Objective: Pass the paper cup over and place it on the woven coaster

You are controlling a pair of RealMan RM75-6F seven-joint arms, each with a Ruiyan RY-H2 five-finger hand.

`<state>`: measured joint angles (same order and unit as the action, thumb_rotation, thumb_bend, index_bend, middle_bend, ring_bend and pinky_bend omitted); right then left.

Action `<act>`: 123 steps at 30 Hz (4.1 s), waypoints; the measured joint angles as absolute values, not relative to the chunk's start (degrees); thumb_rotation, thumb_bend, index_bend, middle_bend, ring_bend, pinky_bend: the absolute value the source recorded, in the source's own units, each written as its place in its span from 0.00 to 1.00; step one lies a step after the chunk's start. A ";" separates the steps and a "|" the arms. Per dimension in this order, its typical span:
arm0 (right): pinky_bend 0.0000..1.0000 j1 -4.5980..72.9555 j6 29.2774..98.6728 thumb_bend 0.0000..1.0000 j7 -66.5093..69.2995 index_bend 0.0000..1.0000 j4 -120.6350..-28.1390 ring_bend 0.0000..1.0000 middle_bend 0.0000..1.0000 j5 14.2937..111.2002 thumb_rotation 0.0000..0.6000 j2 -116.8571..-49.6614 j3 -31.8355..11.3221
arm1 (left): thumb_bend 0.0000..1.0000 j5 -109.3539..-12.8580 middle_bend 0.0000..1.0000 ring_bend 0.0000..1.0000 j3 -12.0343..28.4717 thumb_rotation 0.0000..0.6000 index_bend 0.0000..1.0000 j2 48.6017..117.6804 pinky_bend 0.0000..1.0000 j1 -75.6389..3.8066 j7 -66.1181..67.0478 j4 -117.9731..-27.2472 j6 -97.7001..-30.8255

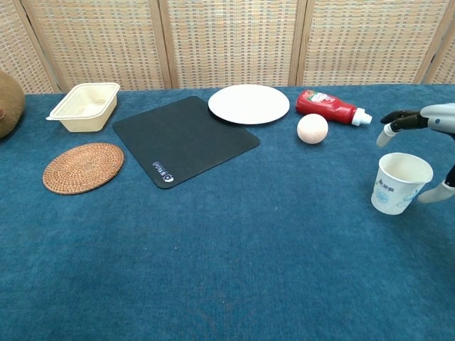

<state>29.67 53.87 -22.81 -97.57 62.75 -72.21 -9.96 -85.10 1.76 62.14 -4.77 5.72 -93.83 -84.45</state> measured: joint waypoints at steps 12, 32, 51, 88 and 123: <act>0.00 32.57 51.31 0.05 -22.59 0.28 -92.73 0.00 0.07 57.00 1.00 -74.28 -9.57 | 0.19 -85.14 0.00 0.00 1.81 1.00 0.00 62.20 0.00 -4.84 5.79 -93.94 -84.45; 0.04 35.06 52.01 0.05 -21.20 0.45 -91.61 0.00 0.19 56.49 1.00 -75.62 -9.00 | 0.19 -85.23 0.00 0.00 1.77 1.00 0.00 62.16 0.00 -4.85 5.53 -94.02 -84.48; 0.04 45.58 55.59 0.05 -34.61 0.45 -104.11 0.00 0.19 49.82 1.00 -75.94 -14.29 | 0.19 -85.72 0.00 0.00 1.62 1.00 0.00 61.98 0.00 -4.82 4.65 -93.96 -84.63; 0.04 66.75 47.55 0.05 -35.75 0.36 -76.92 0.00 0.11 38.18 1.00 -102.07 -15.57 | 0.19 -82.87 0.00 0.00 2.39 1.00 0.00 61.55 0.00 -6.54 -0.67 -91.53 -80.39; 0.00 38.86 83.76 0.05 -28.28 0.00 -94.89 0.00 0.00 63.51 1.00 -81.43 3.37 | 0.19 -86.99 0.00 0.00 1.13 1.00 0.00 62.42 0.00 -5.79 4.71 -94.72 -83.90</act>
<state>38.86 83.76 -28.28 -94.89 63.51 -81.43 3.37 -86.99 1.13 62.42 -5.79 4.71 -94.72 -83.90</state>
